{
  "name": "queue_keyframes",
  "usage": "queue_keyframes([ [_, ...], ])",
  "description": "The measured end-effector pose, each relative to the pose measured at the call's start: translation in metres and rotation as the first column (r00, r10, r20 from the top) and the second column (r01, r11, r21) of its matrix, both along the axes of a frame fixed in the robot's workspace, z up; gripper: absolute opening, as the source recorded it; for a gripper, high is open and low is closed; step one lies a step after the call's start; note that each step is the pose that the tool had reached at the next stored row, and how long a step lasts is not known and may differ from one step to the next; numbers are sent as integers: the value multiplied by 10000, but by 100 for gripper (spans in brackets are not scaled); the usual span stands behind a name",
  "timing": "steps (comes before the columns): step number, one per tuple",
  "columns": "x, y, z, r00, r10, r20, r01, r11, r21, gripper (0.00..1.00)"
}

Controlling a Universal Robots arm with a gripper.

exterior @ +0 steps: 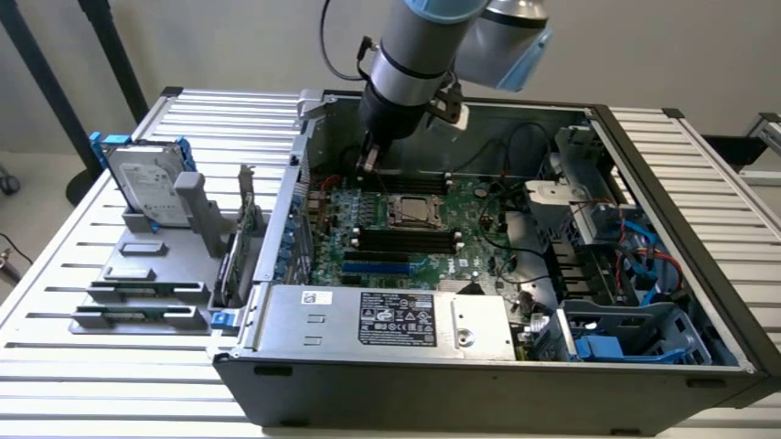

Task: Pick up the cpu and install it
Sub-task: 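Install the first cpu locking lever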

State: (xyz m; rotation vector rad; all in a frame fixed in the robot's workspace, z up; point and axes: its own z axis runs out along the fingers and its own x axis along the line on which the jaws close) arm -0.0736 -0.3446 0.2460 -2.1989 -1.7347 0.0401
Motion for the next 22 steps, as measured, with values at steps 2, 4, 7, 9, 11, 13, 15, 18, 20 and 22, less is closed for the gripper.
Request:
queue_keyframes([
  [2,-8,0,-2,9998,-218,1,218,9998,1,11],
  [4,-21,0,-7,9991,-431,1,431,9991,1,11],
  [7,-34,0,-10,9972,-745,0,745,9972,-1,11],
  [9,-40,0,-11,9952,-982,1,982,9952,0,11],
  [11,-48,0,-11,9927,-1207,1,1207,9927,3,11],
  [13,-57,0,-11,9899,-1415,-1,1415,9899,16,11],
  [15,-70,0,-9,9877,-1565,-9,1565,9877,63,11],
  [18,-129,0,-8,9859,-1670,-23,1670,9858,148,11],
  [20,-174,0,-8,9848,-1738,-24,1738,9847,157,11],
  [22,-192,0,-7,9815,-1914,-25,1915,9814,156,11],
])
